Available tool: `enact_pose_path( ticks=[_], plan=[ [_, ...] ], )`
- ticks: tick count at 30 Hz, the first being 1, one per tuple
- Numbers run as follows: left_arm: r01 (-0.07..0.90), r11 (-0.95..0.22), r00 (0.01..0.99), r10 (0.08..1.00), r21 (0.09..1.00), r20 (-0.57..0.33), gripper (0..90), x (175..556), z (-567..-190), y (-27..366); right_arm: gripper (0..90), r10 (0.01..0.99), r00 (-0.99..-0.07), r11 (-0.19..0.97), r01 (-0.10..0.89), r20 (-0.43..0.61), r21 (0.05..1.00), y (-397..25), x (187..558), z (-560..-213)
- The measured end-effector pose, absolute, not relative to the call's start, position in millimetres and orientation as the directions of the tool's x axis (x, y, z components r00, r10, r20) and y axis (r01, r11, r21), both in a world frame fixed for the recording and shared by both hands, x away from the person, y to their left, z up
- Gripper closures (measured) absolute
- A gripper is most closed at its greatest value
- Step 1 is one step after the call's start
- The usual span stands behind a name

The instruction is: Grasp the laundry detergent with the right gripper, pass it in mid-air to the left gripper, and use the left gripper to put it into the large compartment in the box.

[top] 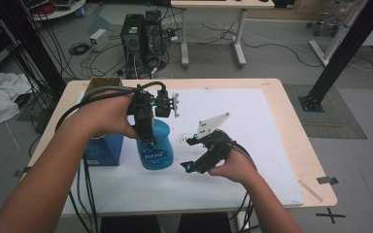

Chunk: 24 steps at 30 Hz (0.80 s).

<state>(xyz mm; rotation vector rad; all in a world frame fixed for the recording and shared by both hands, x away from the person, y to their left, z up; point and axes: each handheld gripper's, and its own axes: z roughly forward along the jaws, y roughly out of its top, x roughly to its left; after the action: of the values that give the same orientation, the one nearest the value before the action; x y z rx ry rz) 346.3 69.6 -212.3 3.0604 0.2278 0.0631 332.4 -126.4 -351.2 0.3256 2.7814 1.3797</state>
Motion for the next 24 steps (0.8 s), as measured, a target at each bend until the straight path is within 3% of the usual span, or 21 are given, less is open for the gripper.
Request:
enact_pose_path(
  ticks=[9,24],
  plan=[
    [0.275,-0.958,0.96,0.278,0.075,0.03,38.4,352.2,-191.9,83.1,13.5,0.21,-0.975,0.602,0.185,0.07,0.777,-129.8,333.5,-348.0],
    [0.496,-0.86,0.862,0.504,0.122,0.051,38.3,374.3,-132.4,144.9,12.7,0.244,-0.967,0.652,0.217,0.07,0.726,-144.0,344.2,-342.5]
  ],
)
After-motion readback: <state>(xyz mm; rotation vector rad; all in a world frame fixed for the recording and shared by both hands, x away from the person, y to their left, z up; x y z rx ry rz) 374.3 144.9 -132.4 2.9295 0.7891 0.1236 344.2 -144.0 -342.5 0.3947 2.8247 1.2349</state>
